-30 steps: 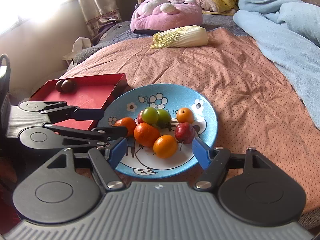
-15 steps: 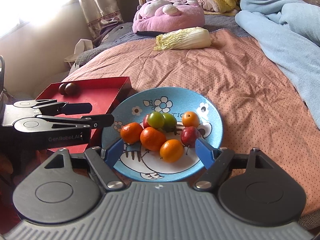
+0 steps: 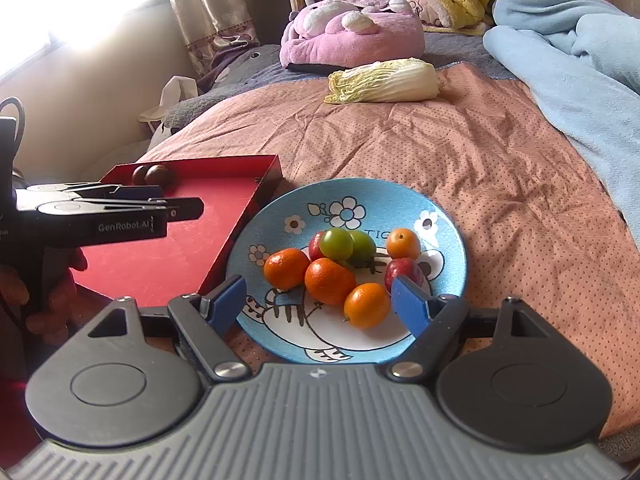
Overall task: Organize fruits
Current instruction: 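Lower the large tangerine onto the blue plate and open the left gripper, then move both grippers back over the red tray toward the jujubes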
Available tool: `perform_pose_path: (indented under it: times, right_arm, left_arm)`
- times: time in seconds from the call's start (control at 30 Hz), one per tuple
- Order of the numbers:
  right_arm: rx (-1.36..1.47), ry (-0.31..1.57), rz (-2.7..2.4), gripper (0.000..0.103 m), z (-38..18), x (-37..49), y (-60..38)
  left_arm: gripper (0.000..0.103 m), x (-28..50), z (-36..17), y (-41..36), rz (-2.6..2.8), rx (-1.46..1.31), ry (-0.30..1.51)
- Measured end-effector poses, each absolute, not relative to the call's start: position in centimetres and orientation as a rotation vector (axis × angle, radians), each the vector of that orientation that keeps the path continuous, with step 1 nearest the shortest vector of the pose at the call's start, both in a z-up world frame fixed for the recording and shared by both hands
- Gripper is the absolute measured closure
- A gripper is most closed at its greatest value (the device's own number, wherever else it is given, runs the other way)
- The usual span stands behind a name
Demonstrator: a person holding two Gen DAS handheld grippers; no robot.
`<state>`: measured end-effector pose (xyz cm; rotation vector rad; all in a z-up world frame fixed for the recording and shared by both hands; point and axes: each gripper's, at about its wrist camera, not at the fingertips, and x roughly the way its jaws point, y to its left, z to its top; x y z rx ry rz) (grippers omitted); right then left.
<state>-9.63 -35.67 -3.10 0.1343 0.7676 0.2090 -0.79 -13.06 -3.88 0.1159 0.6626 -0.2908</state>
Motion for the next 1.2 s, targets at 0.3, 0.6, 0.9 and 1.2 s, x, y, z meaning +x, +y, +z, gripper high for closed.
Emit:
perform_pose_path:
  times: [0.3,0.6,0.9,1.2]
  right_arm:
    - [0.127,0.761,0.233,0.019,-2.5,-9.6,-34.6]
    - [0.130,0.766,0.252,0.019,-2.5,-9.5,-33.8]
    - [0.139,0.762,0.278,0.019,-2.3,-8.8,-32.7]
    - [0.122,0.763,0.331,0.019,-2.1,-7.2,-30.0]
  left_arm:
    - [0.043,0.0,-2.9,-10.7,-0.236,0.081,0.660]
    - [0.043,1.2,-1.9,-8.2,-0.187,0.098,0.642]
    - [0.043,2.3,-1.3,-5.4,-0.130,0.041,0.649]
    - [0.043,2.3,-1.6,-4.8,-0.110,0.027,0.667]
